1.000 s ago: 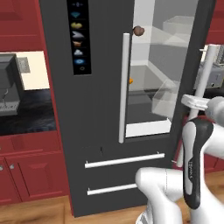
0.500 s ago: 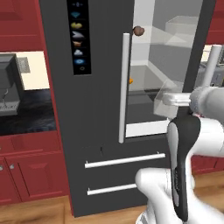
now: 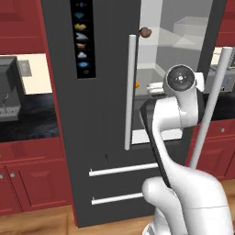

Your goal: Open the fridge, remove the orange, potato, and fish, and place them on any counter.

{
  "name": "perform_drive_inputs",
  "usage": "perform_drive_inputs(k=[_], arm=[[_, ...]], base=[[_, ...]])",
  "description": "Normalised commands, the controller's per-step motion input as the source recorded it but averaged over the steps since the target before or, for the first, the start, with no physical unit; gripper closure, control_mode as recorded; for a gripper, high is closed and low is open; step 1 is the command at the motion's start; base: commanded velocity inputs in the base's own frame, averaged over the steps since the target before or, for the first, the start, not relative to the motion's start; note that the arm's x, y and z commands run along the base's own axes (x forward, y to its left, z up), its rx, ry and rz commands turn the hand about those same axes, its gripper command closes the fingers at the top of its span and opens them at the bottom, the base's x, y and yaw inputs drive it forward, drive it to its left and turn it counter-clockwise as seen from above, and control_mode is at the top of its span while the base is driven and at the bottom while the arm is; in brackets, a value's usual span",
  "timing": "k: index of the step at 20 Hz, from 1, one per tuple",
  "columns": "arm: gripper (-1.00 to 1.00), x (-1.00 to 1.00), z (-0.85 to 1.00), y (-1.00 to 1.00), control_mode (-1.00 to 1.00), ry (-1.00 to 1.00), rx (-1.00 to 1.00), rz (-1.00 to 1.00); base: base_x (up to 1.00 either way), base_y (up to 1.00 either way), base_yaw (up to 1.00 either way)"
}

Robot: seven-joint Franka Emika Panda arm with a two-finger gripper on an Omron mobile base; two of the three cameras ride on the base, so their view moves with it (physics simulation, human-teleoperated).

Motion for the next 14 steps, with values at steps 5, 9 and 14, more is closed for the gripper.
perform_drive_inputs(k=[5, 9, 14], arm=[[-1.0, 1.0, -0.18, 0.0, -1.0, 0.09, -0.14, -0.2], [-1.0, 0.96, -0.16, -0.29, -1.0, 0.07, -0.13, -0.22], [-1.0, 0.36, -0.05, -0.99, -1.0, 0.0, -0.1, -0.2]], base=[[0.0, 0.0, 0.0], [0.0, 0.0, 0.0], [0.0, 0.0, 0.0]])
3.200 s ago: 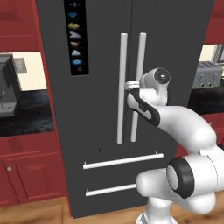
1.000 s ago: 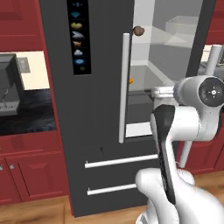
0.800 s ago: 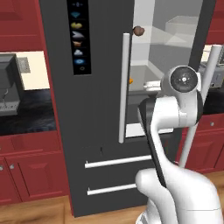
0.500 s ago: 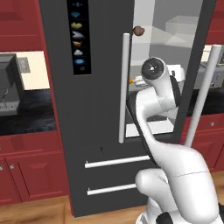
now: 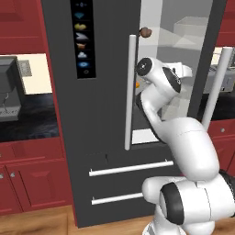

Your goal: Open the fridge, remove the orange, potato, and fish, and place them on any counter.

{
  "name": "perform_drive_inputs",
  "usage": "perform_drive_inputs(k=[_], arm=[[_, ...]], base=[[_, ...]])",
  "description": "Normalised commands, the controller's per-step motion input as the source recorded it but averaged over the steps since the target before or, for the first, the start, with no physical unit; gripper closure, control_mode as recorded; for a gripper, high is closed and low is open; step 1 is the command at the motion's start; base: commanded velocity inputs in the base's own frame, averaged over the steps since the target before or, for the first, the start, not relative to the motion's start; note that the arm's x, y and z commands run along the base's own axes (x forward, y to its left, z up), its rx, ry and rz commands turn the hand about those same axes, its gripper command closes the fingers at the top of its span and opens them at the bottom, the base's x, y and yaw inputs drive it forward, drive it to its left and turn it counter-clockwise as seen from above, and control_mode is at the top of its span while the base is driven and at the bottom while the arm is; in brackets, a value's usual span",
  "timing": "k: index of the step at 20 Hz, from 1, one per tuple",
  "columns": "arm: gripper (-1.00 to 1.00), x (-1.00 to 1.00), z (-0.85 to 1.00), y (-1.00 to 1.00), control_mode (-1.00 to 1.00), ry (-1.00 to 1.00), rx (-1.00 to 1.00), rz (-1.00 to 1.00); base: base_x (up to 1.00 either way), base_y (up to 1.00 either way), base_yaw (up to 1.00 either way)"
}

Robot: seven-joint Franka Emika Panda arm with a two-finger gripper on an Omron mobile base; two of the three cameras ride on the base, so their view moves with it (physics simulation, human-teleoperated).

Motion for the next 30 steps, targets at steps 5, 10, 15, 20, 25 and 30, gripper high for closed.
perform_drive_inputs(k=[5, 10, 15, 20, 25, 30], arm=[[-1.0, -0.43, -0.23, -1.0, -1.0, 0.0, -0.09, -0.23], [-1.0, -0.61, -0.03, -1.0, -1.0, 0.0, -0.05, -0.25], [-1.0, -0.58, 0.0, -0.97, -1.0, -0.09, -0.02, -0.14], [-1.0, -0.83, 0.0, 0.48, -1.0, -0.28, 0.0, 0.13], [-1.0, -0.13, 0.05, 1.0, -1.0, -0.03, 0.01, 0.44], [-1.0, 0.0, 0.02, 0.99, -1.0, 0.03, 0.08, 0.64]], base=[[0.0, 0.0, 0.0], [0.0, 0.0, 0.0], [0.0, 0.0, 0.0], [0.0, 0.0, 0.0], [0.0, 0.0, 0.0], [0.0, 0.0, 0.0]])
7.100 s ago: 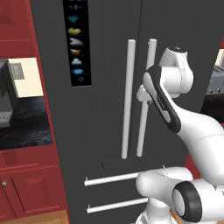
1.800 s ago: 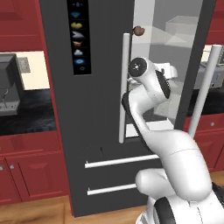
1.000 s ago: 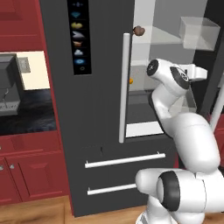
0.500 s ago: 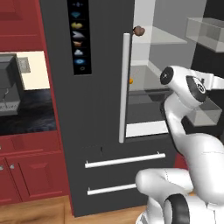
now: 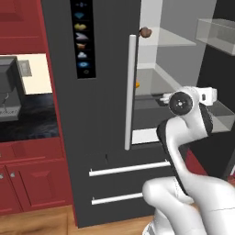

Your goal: Open the fridge, remove the orange, potato, and fish, and place them on any counter.

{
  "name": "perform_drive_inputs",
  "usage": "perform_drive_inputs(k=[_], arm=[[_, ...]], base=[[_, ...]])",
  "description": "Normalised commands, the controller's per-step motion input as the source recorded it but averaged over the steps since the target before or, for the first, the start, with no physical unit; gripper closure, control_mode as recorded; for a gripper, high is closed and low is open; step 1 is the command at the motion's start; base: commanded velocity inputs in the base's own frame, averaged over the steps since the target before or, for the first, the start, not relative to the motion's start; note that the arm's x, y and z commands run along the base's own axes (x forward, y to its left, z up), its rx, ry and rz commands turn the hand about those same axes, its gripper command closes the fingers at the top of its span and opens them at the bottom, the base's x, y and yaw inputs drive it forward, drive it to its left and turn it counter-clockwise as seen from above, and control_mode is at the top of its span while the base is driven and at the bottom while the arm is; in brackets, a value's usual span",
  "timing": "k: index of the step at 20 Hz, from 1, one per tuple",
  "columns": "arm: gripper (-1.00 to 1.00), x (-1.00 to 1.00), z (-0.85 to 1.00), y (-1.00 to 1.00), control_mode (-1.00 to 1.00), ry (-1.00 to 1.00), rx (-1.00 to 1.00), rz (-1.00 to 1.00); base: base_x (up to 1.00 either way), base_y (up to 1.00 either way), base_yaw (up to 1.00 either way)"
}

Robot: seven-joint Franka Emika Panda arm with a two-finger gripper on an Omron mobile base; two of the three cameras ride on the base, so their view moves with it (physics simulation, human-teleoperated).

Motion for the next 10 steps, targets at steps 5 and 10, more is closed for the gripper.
perform_drive_inputs(k=[5, 10], arm=[[-1.0, 0.0, 0.12, 1.0, -1.0, 0.19, 0.16, 0.52], [-1.0, 0.0, 0.29, 1.0, -1.0, 0.3, 0.23, 0.32]], base=[[0.0, 0.0, 0.0], [0.0, 0.0, 0.0]])
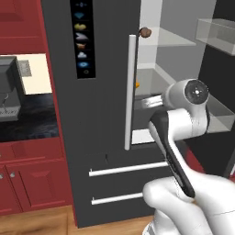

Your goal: Open the fridge, remove the orange, potato, and fish, and place them on any counter.

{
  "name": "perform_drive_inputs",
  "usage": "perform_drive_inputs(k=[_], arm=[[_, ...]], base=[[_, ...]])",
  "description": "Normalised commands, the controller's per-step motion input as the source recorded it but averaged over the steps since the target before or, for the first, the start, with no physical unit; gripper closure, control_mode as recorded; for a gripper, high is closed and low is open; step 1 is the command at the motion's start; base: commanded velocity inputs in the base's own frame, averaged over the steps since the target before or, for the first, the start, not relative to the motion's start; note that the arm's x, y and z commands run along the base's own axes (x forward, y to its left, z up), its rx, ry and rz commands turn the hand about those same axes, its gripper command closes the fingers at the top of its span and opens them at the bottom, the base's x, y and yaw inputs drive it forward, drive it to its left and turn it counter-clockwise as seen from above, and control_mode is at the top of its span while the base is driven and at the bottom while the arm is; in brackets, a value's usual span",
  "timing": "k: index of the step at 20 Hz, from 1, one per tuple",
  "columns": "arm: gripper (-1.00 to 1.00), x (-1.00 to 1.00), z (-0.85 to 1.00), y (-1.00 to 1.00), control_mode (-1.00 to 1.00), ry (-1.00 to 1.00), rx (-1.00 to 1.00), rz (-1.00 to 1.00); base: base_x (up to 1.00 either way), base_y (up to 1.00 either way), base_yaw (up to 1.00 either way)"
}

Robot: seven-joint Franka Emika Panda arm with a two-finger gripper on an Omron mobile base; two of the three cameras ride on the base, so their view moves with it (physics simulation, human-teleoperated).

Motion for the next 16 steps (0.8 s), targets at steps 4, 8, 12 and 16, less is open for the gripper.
perform_drive_inputs(k=[4, 8, 12, 16], arm=[[-1.0, 0.06, 0.27, 0.72, -1.0, 0.09, 0.21, 0.01], [-1.0, 0.46, 0.07, 0.29, -1.0, 0.01, 0.13, -0.08], [-1.0, 0.89, 0.0, 0.0, -1.0, 0.0, 0.1, -0.04], [-1.0, 0.89, -0.11, 0.03, -1.0, 0.0, 0.09, 0.0]], base=[[0.0, 0.0, 0.0], [0.0, 0.0, 0.0], [0.0, 0.0, 0.0], [0.0, 0.0, 0.0]])
